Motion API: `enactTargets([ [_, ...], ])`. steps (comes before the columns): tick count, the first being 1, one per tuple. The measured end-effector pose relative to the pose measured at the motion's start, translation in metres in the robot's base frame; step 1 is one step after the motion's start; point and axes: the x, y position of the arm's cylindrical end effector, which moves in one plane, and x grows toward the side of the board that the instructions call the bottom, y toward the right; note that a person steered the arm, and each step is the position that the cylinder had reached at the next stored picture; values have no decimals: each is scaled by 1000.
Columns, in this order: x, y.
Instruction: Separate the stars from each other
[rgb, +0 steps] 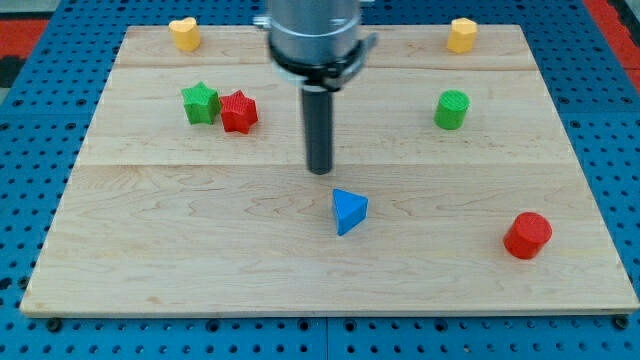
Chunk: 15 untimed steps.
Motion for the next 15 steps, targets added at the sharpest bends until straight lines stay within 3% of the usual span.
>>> enactTargets([
  [1,27,27],
  [3,88,0],
  [4,91,-26],
  [7,88,-25],
  [12,-138,-72],
  [14,-113,-171],
  [15,-143,-180],
])
